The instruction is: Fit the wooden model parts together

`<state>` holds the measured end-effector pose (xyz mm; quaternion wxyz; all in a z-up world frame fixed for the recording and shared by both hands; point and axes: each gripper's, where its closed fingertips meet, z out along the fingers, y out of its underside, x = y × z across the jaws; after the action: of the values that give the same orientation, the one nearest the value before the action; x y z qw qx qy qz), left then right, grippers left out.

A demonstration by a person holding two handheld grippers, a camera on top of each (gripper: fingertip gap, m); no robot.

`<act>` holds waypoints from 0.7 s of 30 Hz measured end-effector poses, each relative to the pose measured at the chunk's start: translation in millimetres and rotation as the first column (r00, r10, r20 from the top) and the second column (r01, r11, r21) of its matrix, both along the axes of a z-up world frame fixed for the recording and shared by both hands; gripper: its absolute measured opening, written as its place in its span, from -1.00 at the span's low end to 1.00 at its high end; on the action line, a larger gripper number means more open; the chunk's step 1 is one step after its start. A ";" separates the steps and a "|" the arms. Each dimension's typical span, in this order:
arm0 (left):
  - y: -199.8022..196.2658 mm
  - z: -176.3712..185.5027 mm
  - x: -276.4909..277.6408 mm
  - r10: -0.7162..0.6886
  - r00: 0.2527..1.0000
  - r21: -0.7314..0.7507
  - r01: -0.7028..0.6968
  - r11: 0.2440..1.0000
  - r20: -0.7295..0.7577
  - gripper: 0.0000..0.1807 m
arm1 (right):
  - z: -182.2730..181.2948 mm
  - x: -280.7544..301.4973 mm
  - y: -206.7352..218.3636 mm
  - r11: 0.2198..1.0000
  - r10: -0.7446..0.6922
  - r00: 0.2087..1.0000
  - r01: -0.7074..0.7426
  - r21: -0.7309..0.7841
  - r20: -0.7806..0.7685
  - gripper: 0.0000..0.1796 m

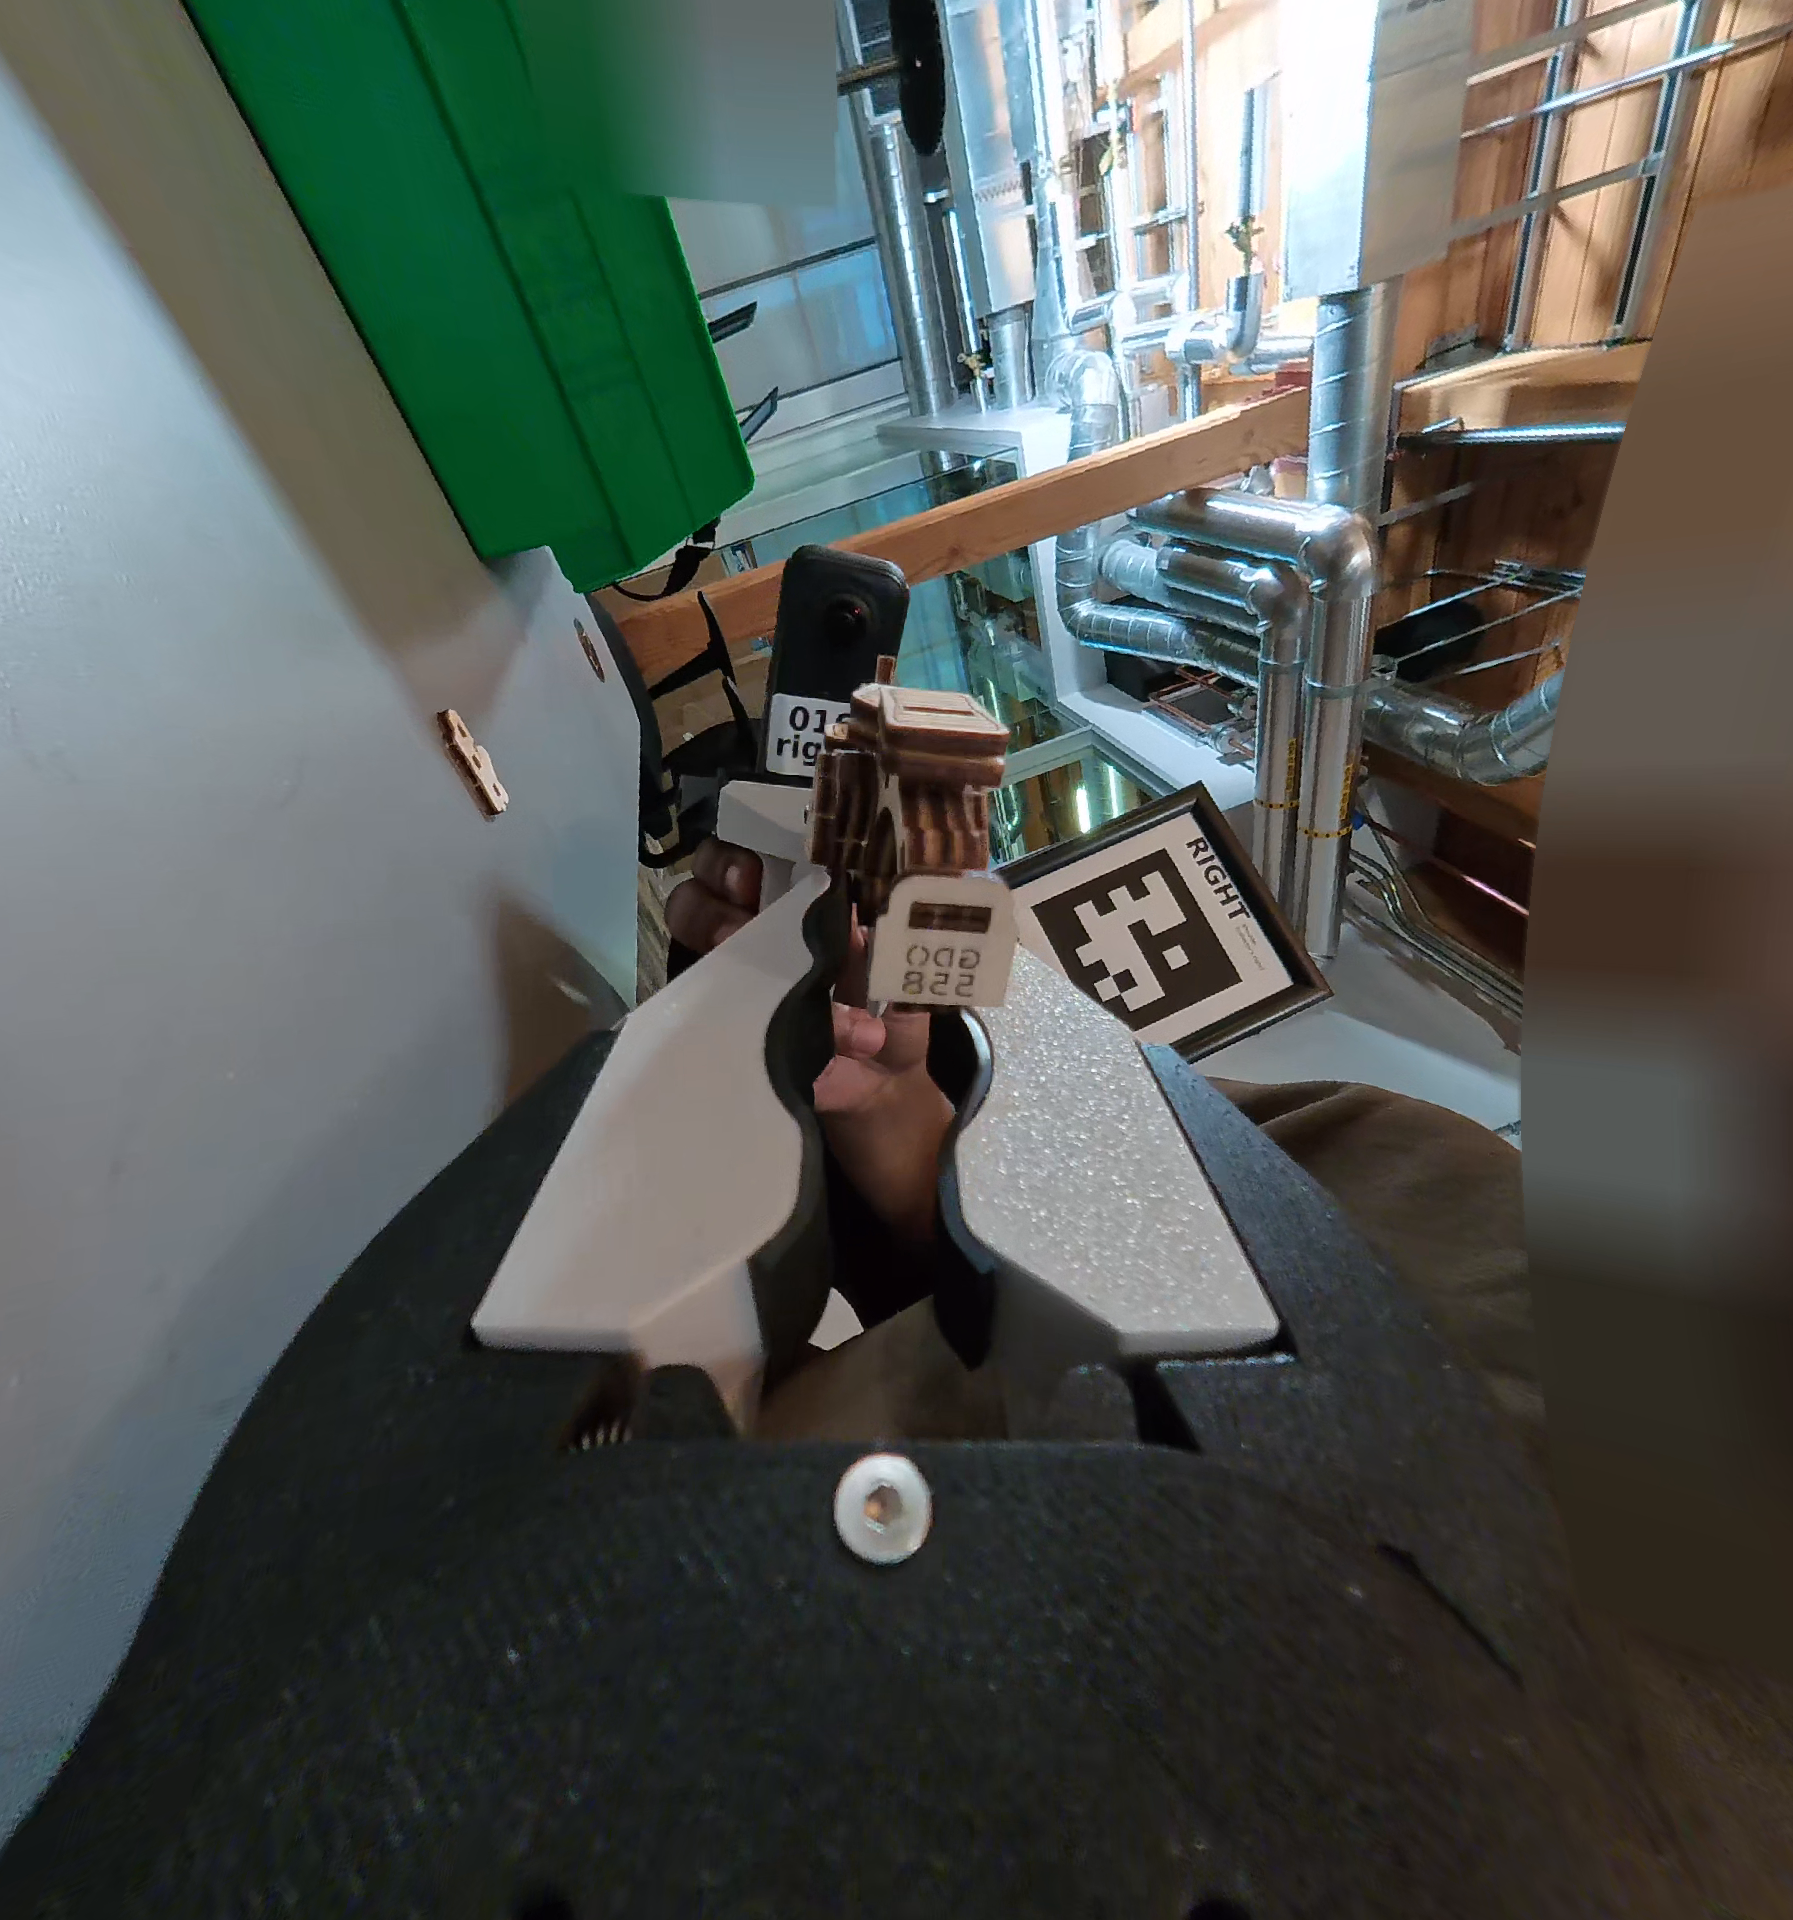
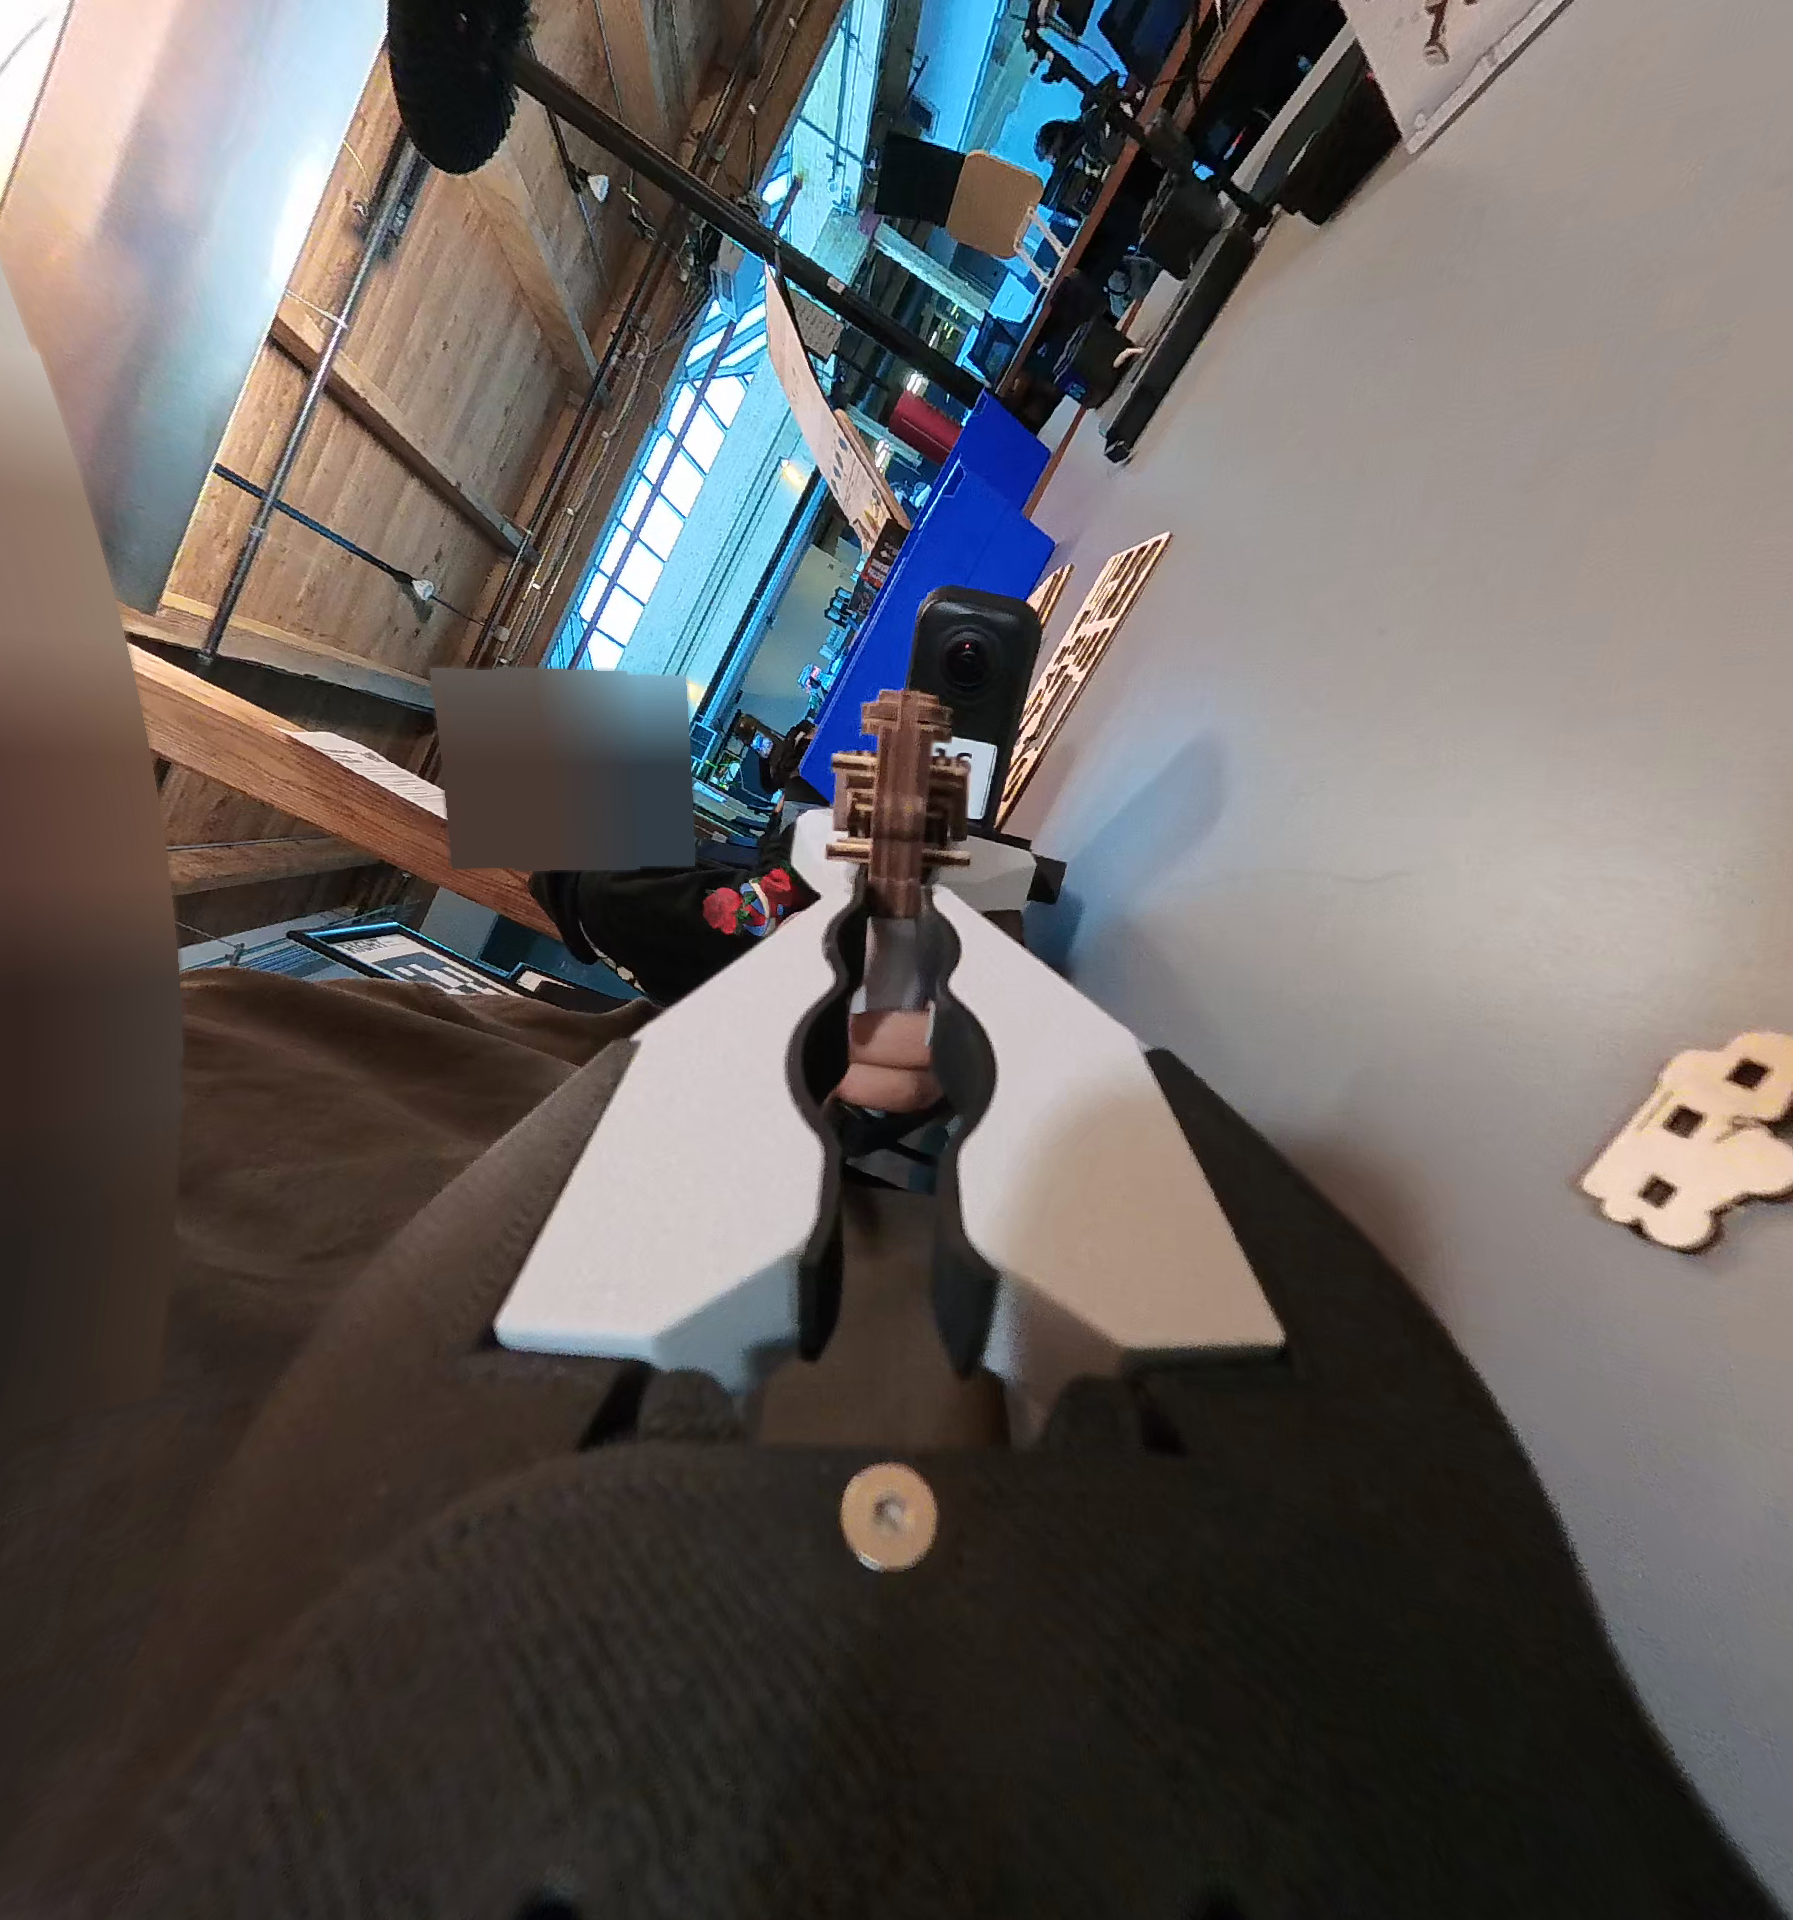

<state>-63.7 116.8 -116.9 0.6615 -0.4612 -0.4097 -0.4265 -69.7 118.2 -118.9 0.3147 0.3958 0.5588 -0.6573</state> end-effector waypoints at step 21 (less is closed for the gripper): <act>-18.6 -24.3 -23.4 0.143 0.987 -0.157 -0.131 0.979 0.072 -0.94 | -57.2 -37.4 78.1 0.606 0.150 0.844 0.332 0.723 -0.514 -0.80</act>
<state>-87.0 98.1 -141.2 0.6347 -0.4630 -0.4988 -0.3661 -107.1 196.3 -176.1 -0.0939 0.3262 0.8314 -0.4399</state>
